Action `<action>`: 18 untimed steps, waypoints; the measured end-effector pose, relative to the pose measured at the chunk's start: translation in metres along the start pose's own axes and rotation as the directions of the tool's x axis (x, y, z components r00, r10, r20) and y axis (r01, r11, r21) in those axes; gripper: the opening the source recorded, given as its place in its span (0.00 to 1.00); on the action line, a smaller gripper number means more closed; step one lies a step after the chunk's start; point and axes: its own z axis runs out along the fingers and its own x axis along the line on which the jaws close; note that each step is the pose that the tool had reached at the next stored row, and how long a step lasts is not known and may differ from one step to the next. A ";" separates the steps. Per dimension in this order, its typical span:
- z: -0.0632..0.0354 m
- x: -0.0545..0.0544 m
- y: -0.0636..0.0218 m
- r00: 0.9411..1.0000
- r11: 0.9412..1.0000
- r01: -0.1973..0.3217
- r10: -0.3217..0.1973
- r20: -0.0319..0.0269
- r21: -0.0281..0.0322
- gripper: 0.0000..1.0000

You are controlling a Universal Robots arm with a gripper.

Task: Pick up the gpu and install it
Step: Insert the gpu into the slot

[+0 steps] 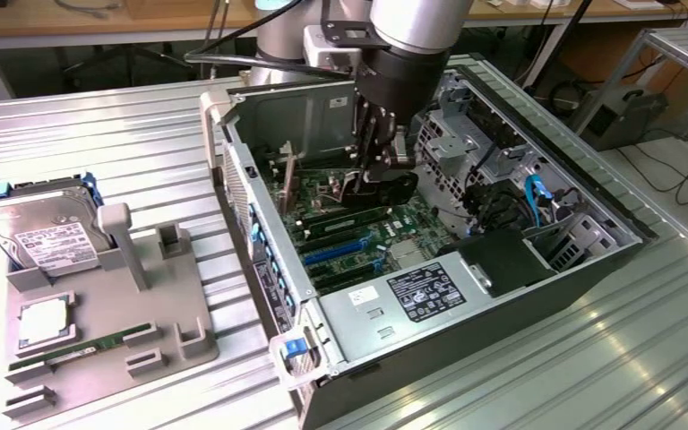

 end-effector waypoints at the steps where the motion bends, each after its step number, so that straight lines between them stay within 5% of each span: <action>1: 0.0001 0.000 0.0000 1.000 1.000 0.020 -0.020 -0.001 0.000 0.26; 18: 0.0069 0.000 -0.0009 0.997 0.997 0.074 -0.074 -0.003 0.000 0.26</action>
